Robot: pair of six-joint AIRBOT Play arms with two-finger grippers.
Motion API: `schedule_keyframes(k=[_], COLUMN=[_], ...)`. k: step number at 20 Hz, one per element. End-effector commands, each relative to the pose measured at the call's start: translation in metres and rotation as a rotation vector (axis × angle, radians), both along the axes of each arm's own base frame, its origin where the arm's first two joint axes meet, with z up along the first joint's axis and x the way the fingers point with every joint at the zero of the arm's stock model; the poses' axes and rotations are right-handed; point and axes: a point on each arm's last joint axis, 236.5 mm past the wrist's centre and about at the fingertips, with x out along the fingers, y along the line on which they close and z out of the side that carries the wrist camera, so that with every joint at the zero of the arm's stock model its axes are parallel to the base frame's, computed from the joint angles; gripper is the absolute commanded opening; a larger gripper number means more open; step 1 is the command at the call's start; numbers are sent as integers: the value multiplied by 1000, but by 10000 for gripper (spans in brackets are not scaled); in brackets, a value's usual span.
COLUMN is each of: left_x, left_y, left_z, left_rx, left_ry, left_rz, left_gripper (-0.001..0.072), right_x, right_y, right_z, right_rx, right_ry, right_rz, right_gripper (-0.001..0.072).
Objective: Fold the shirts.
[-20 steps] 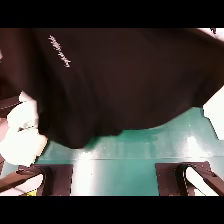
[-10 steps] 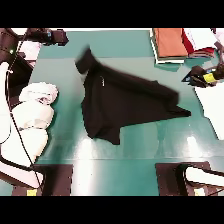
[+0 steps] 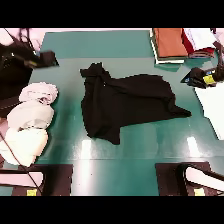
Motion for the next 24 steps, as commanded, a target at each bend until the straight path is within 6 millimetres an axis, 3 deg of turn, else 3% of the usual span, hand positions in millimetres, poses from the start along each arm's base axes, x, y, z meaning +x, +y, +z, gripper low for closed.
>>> schedule_keyframes(k=[1, 4, 7, 9, 16, 18, 20, 21, 23, 24], left_x=[-75, -135, -171, -178, -209, -207, -195, -187, -166, -151], left_y=[-28, -58, -80, -93, -132, -139, -141, -140, -132, -123], left_z=[-68, -124, -160, -168, -190, -189, -184, -180, -160, -146], left_rx=[-59, -148, -268, -338, -303, -311, -329, -330, -347, -355], left_ry=[162, 289, 383, 390, 414, 399, 357, 333, 282, 245], left_rz=[-22, -23, 2, 9, -70, -66, -43, -36, -17, 0], left_gripper=[504, 504, 504, 504, 502, 490, 143, 21, 19, 19], right_x=[-22, -31, -33, -35, -34, -35, -36, -38, -48, -56], right_y=[5, 8, 9, 10, 15, 15, 15, 15, 8, -5], right_z=[4, 9, 17, 18, 20, 20, 19, 18, 12, 6], right_rx=[-16, -21, -27, -27, -2, -2, -1, -3, -21, -50], right_ry=[-46, -66, -89, -89, -94, -92, -87, -79, -40, -3], right_rz=[-4, -7, -7, -5, -1, 0, 1, 5, 25, 11], right_gripper=[435, 435, 434, 434, 431, 431, 431, 431, 431, 431])
